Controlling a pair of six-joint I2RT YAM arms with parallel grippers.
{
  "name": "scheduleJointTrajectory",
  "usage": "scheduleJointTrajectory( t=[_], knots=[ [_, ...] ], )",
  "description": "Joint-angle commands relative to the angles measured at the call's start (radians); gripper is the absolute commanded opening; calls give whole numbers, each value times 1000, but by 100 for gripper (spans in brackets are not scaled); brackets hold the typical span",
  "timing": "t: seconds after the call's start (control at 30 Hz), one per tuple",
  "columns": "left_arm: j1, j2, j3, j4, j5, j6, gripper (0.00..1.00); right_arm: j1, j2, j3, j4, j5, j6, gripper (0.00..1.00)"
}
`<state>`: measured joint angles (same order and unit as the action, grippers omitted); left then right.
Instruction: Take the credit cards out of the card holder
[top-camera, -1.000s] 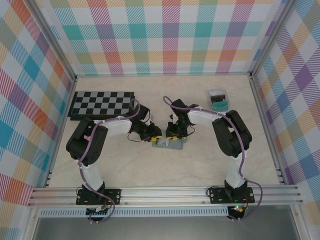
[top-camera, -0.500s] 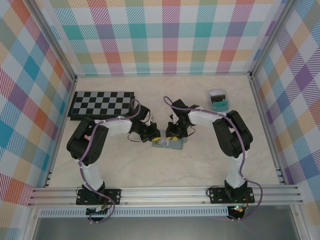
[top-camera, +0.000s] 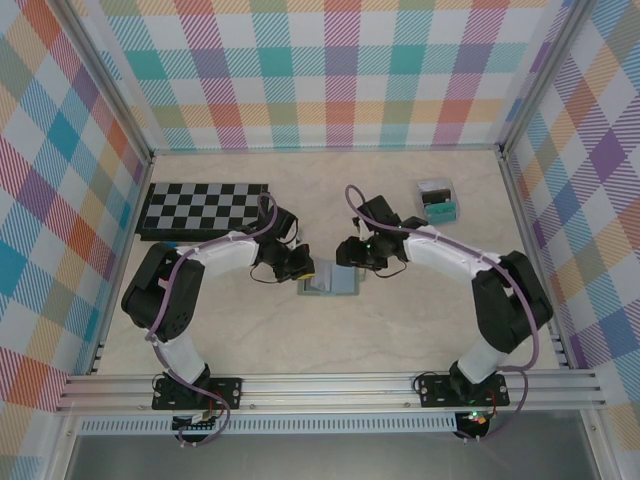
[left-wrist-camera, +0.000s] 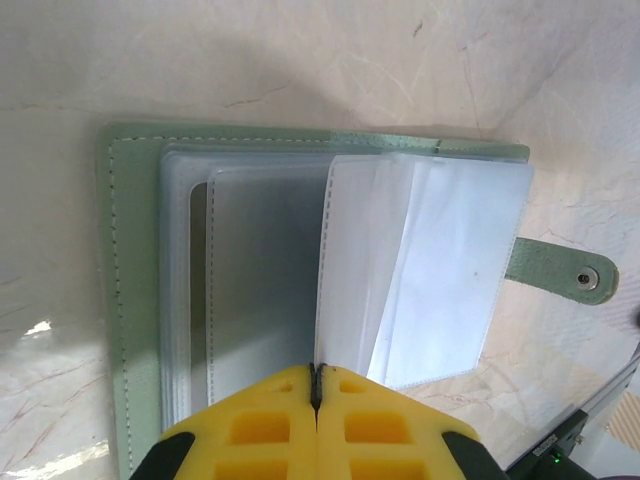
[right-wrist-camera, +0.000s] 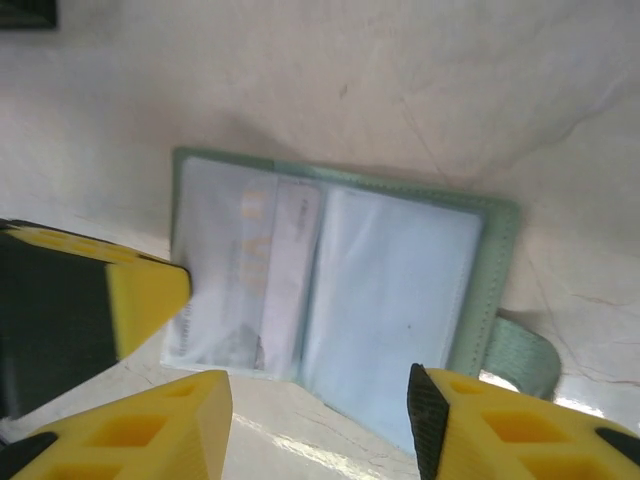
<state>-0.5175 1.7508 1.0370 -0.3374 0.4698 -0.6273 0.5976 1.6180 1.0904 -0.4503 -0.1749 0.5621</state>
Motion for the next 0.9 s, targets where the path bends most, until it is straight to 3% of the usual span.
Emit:
scheduleJointTrajectory(
  t=[0.0,0.47,0.63,0.87],
  knots=[
    [-12,-1,15,-9,9,-7,0,1,-42,-27,16,75,29,52],
    [-86,48,62,162,136,-124,32,-37,-127,-79,24,107,70,54],
    [-121,73,99,162,116,-143,45,-44,-142,-90,27,123,83,54],
    [-141,84,130,146,70,-151,53,-55,-154,-104,24,138,85,54]
  ],
)
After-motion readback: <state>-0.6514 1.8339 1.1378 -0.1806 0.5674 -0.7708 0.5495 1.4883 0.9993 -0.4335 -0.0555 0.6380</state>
